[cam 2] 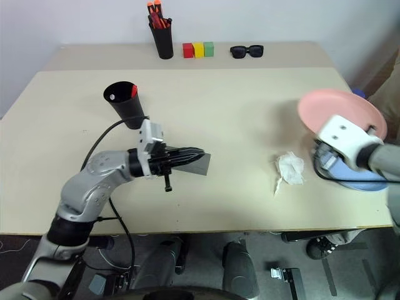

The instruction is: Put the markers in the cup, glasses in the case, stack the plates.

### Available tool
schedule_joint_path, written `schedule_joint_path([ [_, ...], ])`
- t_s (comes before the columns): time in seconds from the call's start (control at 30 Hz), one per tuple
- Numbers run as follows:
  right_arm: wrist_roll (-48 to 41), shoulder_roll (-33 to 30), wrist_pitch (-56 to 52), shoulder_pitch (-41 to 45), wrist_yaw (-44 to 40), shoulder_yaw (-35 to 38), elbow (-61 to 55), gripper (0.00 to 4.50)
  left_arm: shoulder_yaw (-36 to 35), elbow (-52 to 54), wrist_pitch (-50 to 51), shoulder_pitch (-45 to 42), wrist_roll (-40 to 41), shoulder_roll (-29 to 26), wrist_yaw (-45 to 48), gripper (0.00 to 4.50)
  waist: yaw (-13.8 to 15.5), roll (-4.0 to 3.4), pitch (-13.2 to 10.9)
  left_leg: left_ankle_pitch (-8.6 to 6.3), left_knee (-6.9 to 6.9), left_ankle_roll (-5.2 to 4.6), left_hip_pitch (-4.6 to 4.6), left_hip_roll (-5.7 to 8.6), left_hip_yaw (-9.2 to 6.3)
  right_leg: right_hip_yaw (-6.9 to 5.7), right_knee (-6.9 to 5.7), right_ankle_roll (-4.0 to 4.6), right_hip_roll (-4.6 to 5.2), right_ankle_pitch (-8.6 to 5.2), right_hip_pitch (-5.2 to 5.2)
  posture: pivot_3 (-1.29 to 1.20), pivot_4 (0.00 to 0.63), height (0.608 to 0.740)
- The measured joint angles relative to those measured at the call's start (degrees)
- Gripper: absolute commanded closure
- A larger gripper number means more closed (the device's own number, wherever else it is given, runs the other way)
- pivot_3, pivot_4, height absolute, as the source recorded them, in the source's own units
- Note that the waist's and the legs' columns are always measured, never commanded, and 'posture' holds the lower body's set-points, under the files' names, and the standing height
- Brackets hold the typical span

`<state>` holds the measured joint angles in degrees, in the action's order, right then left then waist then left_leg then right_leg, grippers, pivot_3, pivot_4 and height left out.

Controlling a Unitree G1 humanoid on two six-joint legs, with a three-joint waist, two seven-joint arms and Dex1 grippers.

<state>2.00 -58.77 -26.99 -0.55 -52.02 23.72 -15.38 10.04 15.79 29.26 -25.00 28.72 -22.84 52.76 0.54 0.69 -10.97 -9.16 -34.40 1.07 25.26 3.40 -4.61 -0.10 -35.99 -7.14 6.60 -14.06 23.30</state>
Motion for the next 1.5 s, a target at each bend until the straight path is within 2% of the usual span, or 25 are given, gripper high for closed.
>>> schedule_joint_path([
  [0.1,-0.02,0.21,-1.79,-5.9,-0.13,4.48,-1.67,4.45,0.93,-1.18,-1.17,-0.7,-0.09,0.72,1.5,4.4,-0.42,-0.2,0.12,-0.01,0.01,-0.01,-0.06,-0.06,0.07,0.06,-0.01,0.02,-0.03,-0.01,0.0,0.0,0.15,0.74],
  [0.13,-0.05,0.46,-2.2,-7.46,-0.15,5.06,-2.05,3.78,1.1,-1.4,-1.32,-0.72,-0.15,0.72,1.96,4.4,-0.45,-0.2,0.12,-0.01,0.01,-0.01,-0.06,-0.09,0.08,0.06,-0.01,0.02,-0.07,-0.01,0.0,0.0,0.15,0.74],
  [0.23,-0.7,1.9,-2.79,-8.92,0.05,5.5,-2.34,2.56,1.9,-1.92,-1.48,-0.71,-0.46,0.74,2.39,4.4,-0.4,-0.22,0.12,-0.02,-0.04,-0.02,-0.05,-0.08,0.09,0.09,0.0,0.02,-0.04,-0.01,-0.01,0.0,0.15,0.74],
  [0.33,-1.28,1.94,-2.75,-7.97,1.15,5.5,-2.41,0.84,1.96,-1.91,-1.49,-0.51,-0.49,0.64,2.4,4.4,-0.06,-0.22,0.13,-0.02,-0.1,-0.04,-0.03,-0.08,0.07,0.08,0.0,0.03,-0.04,-0.02,-0.02,0.0,0.15,0.74],
  [0.37,-1.83,2.06,-2.75,-7.21,1.35,5.5,-2.42,0.4,1.95,-1.9,-1.47,-0.39,-0.49,0.47,2.36,4.4,0.03,-0.22,0.12,-0.03,-0.1,-0.04,-0.02,-0.08,0.07,0.08,0.0,0.03,-0.04,-0.02,-0.02,0.0,0.15,0.74],
  [0.5,-6.25,3.48,-4.25,-2.87,1.39,4.65,-4.27,0.4,1.9,-1.64,-1.28,0.24,-0.48,0.13,1.93,4.4,0.15,-0.22,0.12,-0.06,-0.21,-0.09,0.04,-0.08,-0.07,0.06,0.0,0.03,-0.05,-0.02,-0.02,0.0,0.15,0.74],
  [0.63,-10.24,6.11,-6.6,-1.06,1.32,-0.96,-7.14,0.4,1.51,-0.16,-0.97,1.32,-0.45,-0.27,0.73,4.4,0.21,-0.21,0.12,-0.1,-0.31,-0.14,0.08,-0.08,-0.17,0.04,0.04,0.03,-0.04,-0.02,-0.06,0.0,0.15,0.74],
  [0.8,-10.68,10.13,-7.6,0.39,4.35,-8.9,-6.44,0.4,1.4,1.39,-0.51,2.43,-0.39,-0.29,-0.71,4.4,0.24,-0.21,0.12,-0.14,-0.4,-0.19,0.12,-0.04,-0.16,0.05,0.06,0.04,0.01,-0.02,-0.07,0.0,0.15,0.74],
  [0.9,-8.84,10.26,-6.7,0.57,6.6,-11.68,-3.84,0.4,1.37,2.35,0.11,2.52,-0.19,-0.31,-1.47,4.4,0.27,-0.21,0.12,-0.15,-0.4,-0.2,0.12,-0.01,-0.15,0.05,0.08,0.04,0.04,-0.02,-0.08,0.0,0.15,0.74],
  [1.0,-7.49,10.35,-5.71,1.16,8.86,-12.56,-0.56,1.23,1.16,2.52,0.47,2.94,0.02,-0.38,-2.17,4.4,0.2,-0.22,0.12,-0.15,-0.39,-0.2,0.11,-0.02,-0.15,0.05,0.08,0.04,0.04,-0.02,-0.07,0.0,0.15,0.74],
  [1.2,-7.33,10.29,-4.52,1.69,10.1,-12.41,0.41,4.36,0.94,2.96,0.55,3.52,0.06,-0.5,-2.42,4.4,0.19,-0.22,0.12,-0.15,-0.4,-0.2,0.11,-0.02,-0.15,0.05,0.08,0.03,0.02,-0.02,-0.07,0.0,0.15,0.74],
  [1.33,-7.87,9.49,-4.54,1.9,10.17,-9.79,-0.56,4.44,0.95,2.62,0.54,3.27,0.05,-0.06,-2.17,4.4,0.28,-0.22,0.12,-0.15,-0.41,-0.21,0.12,-0.02,-0.14,0.05,0.08,0.03,0.03,-0.02,-0.07,0.0,0.15,0.74],
  [1.5,-7.7,4.64,-5.17,5.07,11.75,-2.49,0.84,4.44,0.95,2.07,0.39,2.33,0.05,0.44,-1.74,4.4,0.24,-0.22,0.12,-0.16,-0.42,-0.22,0.13,-0.01,-0.11,0.04,0.09,0.03,0.03,-0.02,-0.09,0.0,0.15,0.74],
])
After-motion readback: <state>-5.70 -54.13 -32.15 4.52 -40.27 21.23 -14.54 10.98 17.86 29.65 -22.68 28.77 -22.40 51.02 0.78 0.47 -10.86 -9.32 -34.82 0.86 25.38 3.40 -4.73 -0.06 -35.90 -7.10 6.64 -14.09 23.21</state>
